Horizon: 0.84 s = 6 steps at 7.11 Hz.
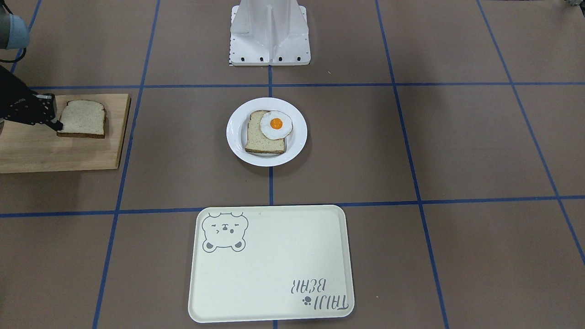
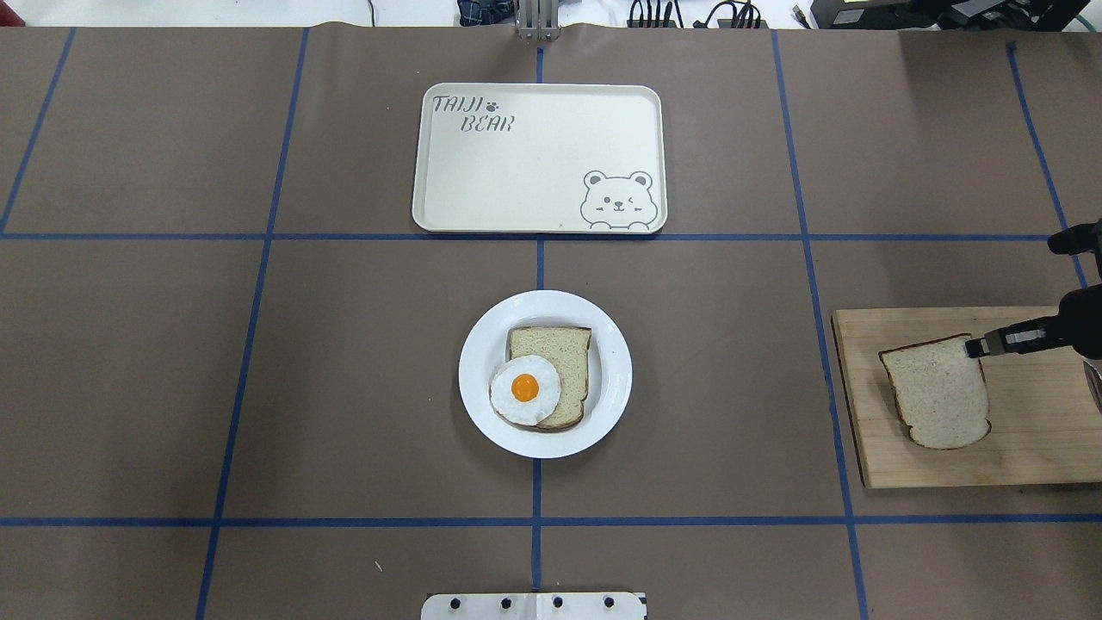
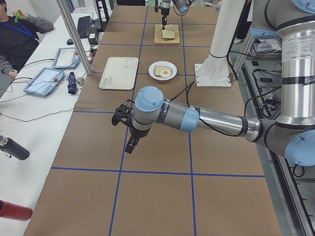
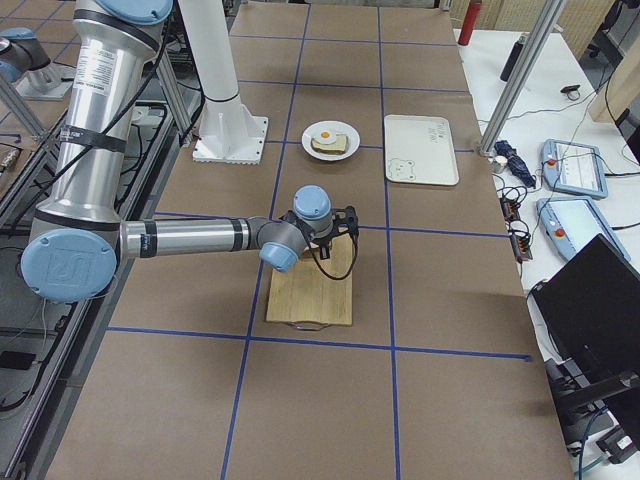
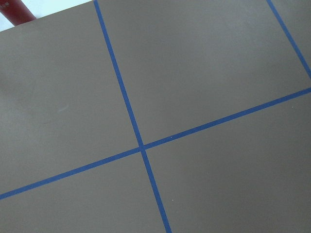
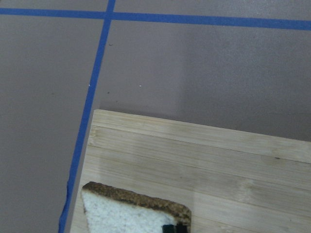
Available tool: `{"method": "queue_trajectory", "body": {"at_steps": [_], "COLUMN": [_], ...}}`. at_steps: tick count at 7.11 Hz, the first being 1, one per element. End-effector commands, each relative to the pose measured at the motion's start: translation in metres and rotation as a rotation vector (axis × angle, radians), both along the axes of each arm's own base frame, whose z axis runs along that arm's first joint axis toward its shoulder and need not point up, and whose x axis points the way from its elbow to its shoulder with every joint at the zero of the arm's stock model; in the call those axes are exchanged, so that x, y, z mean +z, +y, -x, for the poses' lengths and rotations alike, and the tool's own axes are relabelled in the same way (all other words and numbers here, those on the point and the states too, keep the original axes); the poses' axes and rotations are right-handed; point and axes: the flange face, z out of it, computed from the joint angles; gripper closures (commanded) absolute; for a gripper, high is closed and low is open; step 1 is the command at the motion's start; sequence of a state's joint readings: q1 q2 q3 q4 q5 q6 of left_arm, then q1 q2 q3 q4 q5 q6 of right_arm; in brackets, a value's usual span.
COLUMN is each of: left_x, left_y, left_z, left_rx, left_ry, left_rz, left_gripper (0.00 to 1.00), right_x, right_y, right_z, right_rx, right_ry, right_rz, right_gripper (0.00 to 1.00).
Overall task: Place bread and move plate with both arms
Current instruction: 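Lift the bread slice off the board with the right gripper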
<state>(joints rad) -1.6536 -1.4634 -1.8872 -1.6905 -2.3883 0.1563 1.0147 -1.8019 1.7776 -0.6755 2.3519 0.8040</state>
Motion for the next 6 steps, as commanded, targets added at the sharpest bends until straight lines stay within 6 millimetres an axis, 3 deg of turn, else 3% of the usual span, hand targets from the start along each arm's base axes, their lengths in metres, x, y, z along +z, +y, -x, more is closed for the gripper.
{"method": "queue_trajectory", "body": {"at_steps": [1,3,4,6], "left_x": [-0.001,-0.001,0.001,0.002], "left_y": [0.000,0.000,-0.001,-0.001], "left_z": [0.000,0.000,0.000,-0.001], "left_rx": [-0.008,-0.009,-0.013,-0.020], "left_ry": [0.003,0.004,0.006,0.010], "left_rz": [0.006,0.009,0.016,0.027], "left_gripper": [0.02,0.02,0.02,0.02], "right_x": [-0.030,-0.067,-0.115,-0.170], "right_y": [-0.017,-0.049,-0.074,-0.079], "right_z": [-0.028,-0.013,0.005,0.074], "right_rx": [-0.038,-0.021,0.021,0.086], "right_ry": [-0.129,-0.170,-0.227,-0.270], "right_rz": [0.001,-0.009,0.049,0.146], "right_gripper": [1.00,1.00,1.00,1.00]}}
